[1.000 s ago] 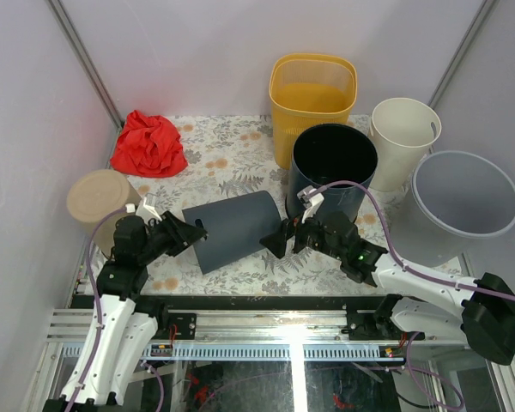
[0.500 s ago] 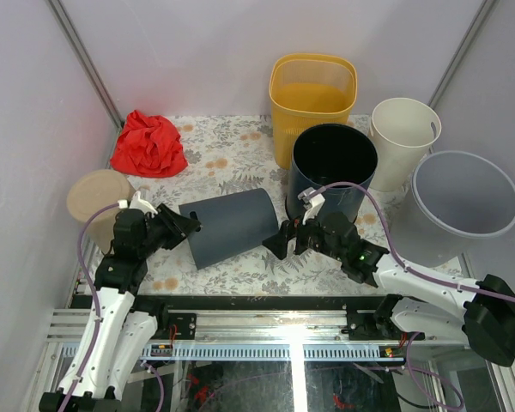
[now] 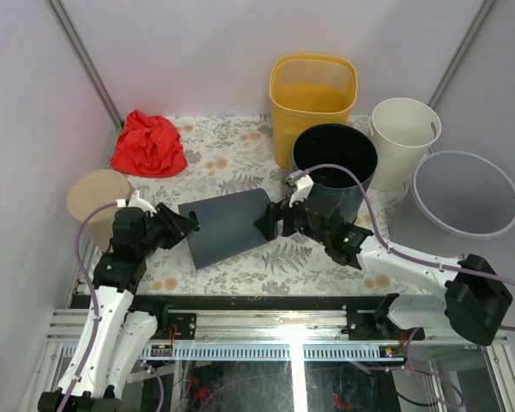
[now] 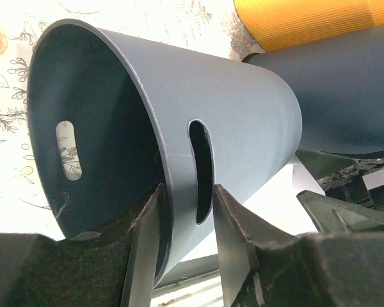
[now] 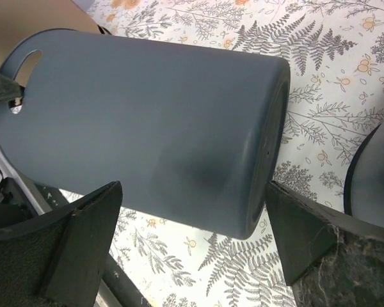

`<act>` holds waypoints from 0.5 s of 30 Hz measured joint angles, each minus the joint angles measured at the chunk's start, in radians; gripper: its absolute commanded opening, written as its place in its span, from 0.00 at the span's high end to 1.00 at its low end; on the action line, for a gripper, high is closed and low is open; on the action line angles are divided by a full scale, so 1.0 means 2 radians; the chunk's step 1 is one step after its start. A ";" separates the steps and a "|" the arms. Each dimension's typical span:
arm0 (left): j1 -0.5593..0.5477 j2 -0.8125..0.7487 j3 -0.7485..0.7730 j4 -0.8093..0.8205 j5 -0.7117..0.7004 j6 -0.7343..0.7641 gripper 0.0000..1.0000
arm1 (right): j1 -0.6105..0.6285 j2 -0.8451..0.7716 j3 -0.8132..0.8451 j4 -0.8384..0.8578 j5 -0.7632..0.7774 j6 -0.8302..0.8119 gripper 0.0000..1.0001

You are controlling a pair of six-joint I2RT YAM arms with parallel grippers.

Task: Turn the large container upside down

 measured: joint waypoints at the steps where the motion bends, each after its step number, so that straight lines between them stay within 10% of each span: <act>1: 0.000 0.001 0.003 -0.004 -0.004 0.002 0.64 | 0.000 0.009 0.007 -0.001 0.002 -0.002 0.01; 15: -0.012 0.054 0.039 -0.035 -0.052 0.022 0.65 | 0.000 0.074 0.024 0.023 -0.018 0.001 0.00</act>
